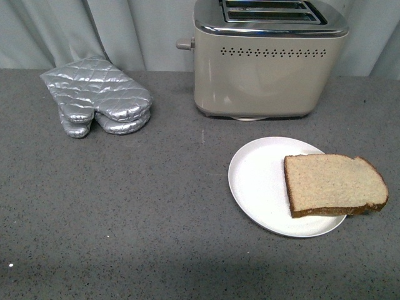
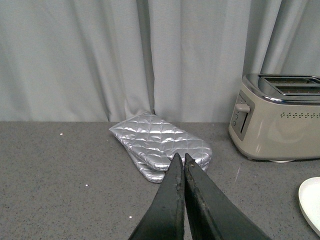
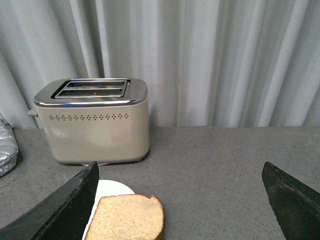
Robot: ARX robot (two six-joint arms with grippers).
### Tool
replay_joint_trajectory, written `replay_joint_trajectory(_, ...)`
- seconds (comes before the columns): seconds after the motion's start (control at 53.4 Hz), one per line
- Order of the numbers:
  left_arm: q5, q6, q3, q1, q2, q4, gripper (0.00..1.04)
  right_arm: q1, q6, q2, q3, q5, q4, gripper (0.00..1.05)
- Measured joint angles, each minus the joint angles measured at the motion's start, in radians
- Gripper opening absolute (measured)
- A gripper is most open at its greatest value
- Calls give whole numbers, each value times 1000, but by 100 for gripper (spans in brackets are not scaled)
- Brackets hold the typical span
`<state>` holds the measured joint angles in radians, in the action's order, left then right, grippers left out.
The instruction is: Put bread into toaster
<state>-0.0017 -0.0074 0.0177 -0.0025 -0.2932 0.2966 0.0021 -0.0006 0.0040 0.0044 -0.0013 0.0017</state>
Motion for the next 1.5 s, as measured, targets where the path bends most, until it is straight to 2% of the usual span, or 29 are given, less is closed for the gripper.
replay_joint_trajectory(0.393, 0, 0, 0, 0, 116, -116, 4, 0, 0, 0, 0, 0, 0, 95)
replay_joint_trajectory(0.487, 2, 0, 0, 0, 246, -279, 4, 0, 0, 0, 0, 0, 0, 95)
replay_joint_trajectory(0.712, 2, -1, 0, 0, 287, -294, 4, 0, 0, 0, 0, 0, 0, 95)
replay_joint_trajectory(0.805, 2, 0, 0, 0, 287, -294, 18, 0, 0, 0, 0, 1, 0, 95)
replay_joint_trajectory(0.88, 2, 0, 0, 0, 288, -294, 32, 14, -99, 111, 55, 53, -113, 95)
replay_joint_trajectory(0.918, 2, 0, 0, 0, 288, -294, 43, 3, -142, 233, 75, 25, -95, 95)
replay_joint_trajectory(1.03, 2, 0, 0, 0, 288, -294, 61, -40, -157, 508, 113, -43, 22, 95)
replay_joint_trajectory(1.161, 2, 0, 0, 0, 288, -294, 90, -118, -139, 951, 226, -153, 179, 95)
replay_joint_trajectory(1.236, 2, 0, 0, 0, 288, -294, 100, -149, -121, 1106, 282, -196, 182, 95)
replay_joint_trajectory(1.367, 2, 2, 0, 0, 288, -294, 98, -201, -82, 1410, 426, -295, 134, 95)
replay_joint_trajectory(1.498, 2, 2, 0, 0, 289, -294, 98, -228, -65, 1624, 586, -454, 26, 95)
